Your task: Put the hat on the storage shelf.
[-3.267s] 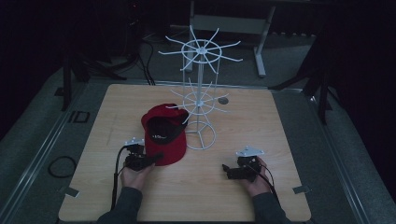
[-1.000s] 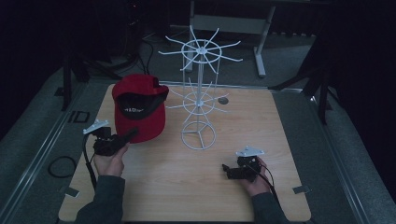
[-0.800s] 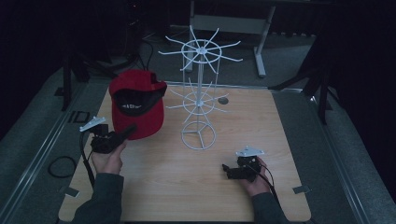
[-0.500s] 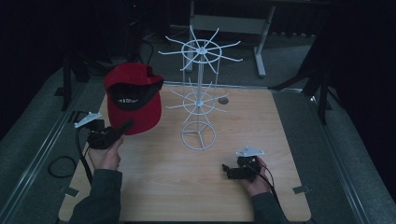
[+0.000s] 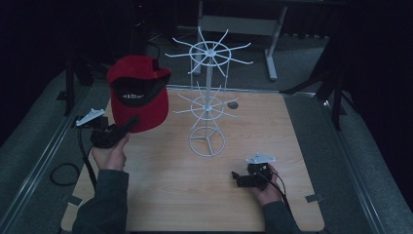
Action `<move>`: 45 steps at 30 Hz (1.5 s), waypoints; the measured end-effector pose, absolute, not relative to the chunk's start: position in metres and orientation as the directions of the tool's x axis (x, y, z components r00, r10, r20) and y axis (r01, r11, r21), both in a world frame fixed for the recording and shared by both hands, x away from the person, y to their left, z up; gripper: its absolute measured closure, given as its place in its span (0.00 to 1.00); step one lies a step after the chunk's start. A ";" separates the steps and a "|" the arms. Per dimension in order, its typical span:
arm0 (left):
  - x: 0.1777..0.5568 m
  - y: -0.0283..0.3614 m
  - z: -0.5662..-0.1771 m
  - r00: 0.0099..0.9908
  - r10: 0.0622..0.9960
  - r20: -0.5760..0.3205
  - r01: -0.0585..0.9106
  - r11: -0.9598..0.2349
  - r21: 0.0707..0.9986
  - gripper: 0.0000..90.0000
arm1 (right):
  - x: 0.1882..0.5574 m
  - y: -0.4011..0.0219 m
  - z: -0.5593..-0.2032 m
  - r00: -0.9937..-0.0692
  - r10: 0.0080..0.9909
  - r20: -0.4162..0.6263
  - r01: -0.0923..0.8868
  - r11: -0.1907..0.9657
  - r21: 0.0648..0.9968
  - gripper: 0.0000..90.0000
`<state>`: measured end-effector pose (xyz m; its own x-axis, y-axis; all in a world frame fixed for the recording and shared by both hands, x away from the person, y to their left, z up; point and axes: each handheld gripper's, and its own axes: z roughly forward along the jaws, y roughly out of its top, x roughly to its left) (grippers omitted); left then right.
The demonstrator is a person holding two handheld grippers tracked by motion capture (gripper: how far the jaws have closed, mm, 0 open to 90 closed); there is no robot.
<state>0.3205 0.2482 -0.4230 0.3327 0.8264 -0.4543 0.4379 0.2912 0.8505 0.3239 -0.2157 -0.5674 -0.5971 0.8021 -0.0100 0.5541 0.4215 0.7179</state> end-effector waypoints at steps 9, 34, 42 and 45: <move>0.328 0.243 -0.416 0.347 0.818 -0.458 0.420 0.301 0.856 0.94 | 0.324 -0.216 -0.567 -0.597 0.802 -0.012 0.554 0.424 0.717 0.14; 0.339 0.238 -0.403 0.357 0.823 -0.442 0.375 0.307 0.875 0.94 | 0.323 -0.216 -0.567 -0.596 0.803 -0.012 0.555 0.422 0.717 0.13; 0.341 0.230 -0.392 0.376 0.830 -0.411 0.353 0.282 0.892 0.94 | 0.323 -0.216 -0.567 -0.597 0.802 -0.012 0.553 0.423 0.718 0.13; 0.343 0.227 -0.386 0.387 0.826 -0.408 0.344 0.282 0.896 0.94 | 0.323 -0.216 -0.567 -0.598 0.801 -0.011 0.553 0.423 0.718 0.13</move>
<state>0.3428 0.2272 -0.3858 0.3874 0.8265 -0.4084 0.3438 0.2815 0.8958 0.3233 -0.2158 -0.5674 -0.5984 0.8012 -0.0108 0.5533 0.4229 0.7177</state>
